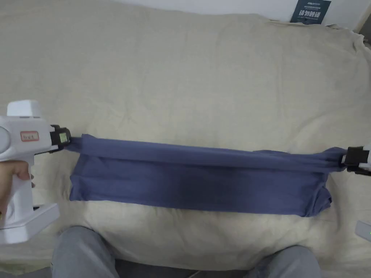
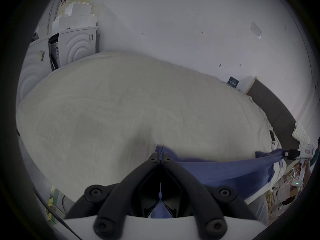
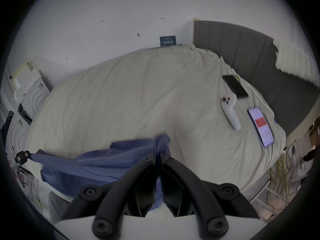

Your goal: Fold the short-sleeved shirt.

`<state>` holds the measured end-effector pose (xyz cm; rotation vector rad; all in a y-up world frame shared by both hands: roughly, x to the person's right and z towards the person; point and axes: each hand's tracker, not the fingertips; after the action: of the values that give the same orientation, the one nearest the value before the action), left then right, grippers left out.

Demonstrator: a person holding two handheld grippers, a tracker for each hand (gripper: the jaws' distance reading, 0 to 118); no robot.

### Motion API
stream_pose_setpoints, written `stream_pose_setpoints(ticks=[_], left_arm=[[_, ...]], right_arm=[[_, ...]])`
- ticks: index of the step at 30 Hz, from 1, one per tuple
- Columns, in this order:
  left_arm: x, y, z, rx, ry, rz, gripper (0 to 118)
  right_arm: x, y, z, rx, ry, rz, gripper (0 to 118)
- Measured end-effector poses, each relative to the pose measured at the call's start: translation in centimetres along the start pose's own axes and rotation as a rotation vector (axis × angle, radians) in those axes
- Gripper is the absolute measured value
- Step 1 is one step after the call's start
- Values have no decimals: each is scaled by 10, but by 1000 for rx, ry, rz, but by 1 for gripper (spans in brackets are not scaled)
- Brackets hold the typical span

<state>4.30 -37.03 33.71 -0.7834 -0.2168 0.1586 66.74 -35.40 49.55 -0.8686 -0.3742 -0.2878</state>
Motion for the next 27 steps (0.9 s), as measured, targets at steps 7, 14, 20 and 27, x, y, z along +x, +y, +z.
stream_pose_setpoints(ticks=[7,14,20,27], left_arm=[[5,-58,-17,-132,89,-74,0],[4,-69,-21,-157,107,-14,1],[3,-33,5,-150,137,-36,112],[28,29,56,117,-19,63,118]], right_arm=[[7,-61,-26,-111,-54,-45,3],[-4,-78,-34,-113,-89,-75,5],[2,-59,-7,-103,-135,-64,98],[-24,-6,75,267,-147,62,98]])
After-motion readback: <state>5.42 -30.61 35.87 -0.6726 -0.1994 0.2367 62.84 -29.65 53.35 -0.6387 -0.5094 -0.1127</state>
